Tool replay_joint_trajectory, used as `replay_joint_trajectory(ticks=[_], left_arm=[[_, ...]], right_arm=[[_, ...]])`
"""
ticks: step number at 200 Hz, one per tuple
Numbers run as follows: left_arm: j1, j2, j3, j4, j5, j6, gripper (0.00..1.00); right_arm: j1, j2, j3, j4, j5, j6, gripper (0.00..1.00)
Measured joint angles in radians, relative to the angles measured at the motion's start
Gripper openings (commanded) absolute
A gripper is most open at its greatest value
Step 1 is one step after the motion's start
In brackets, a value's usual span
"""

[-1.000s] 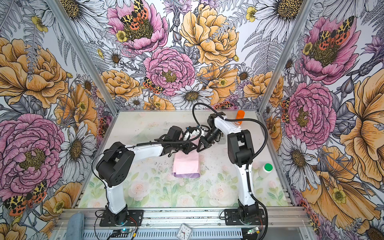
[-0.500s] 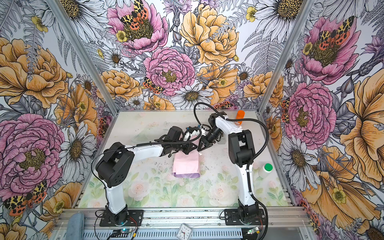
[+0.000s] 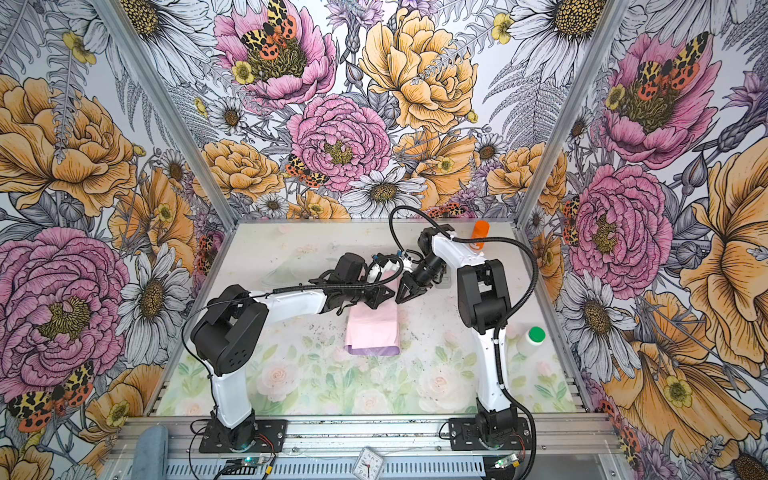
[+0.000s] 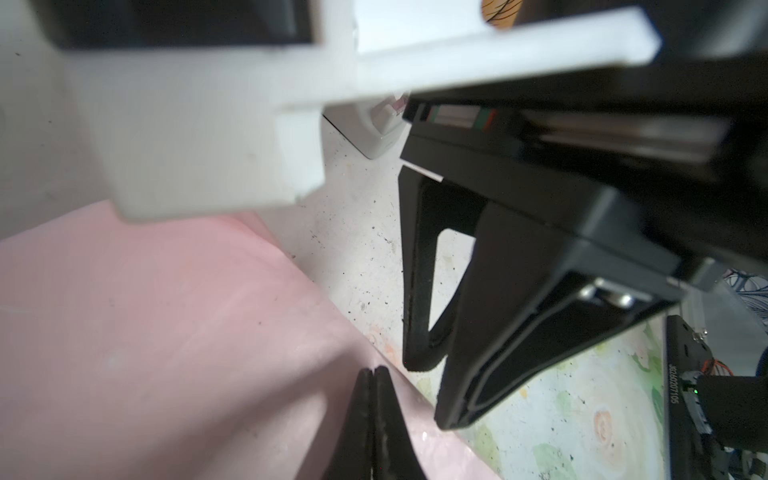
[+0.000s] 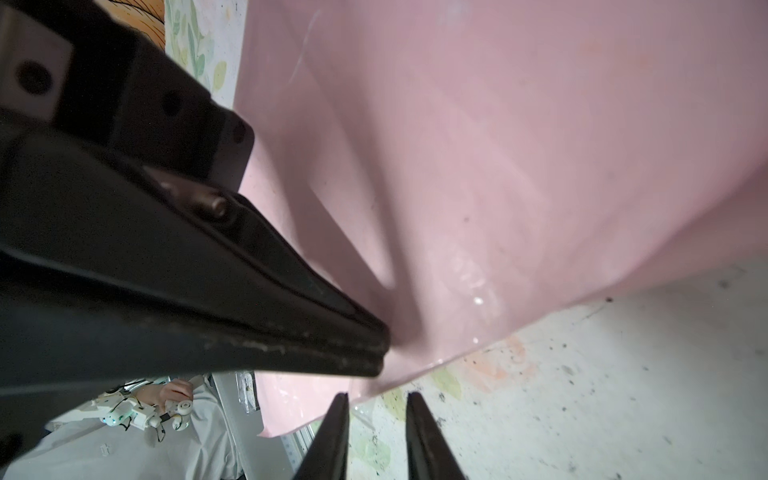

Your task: Wrap the gift box in paper

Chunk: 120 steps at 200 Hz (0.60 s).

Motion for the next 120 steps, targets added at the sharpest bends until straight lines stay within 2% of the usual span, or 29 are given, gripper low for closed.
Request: replay_joint_trajectory(ticks=[47, 120], left_arm=[[0.0, 0.0, 0.0, 0.0, -0.003, 0.0, 0.0], [-0.003, -0.003, 0.0, -0.003, -0.011, 0.0, 0.0]], right_arm=[[0.0, 0.0, -0.048, 0.018, -0.011, 0.008, 0.17], [-0.005, 0.0, -0.128, 0.097, -0.033, 0.024, 0.14]])
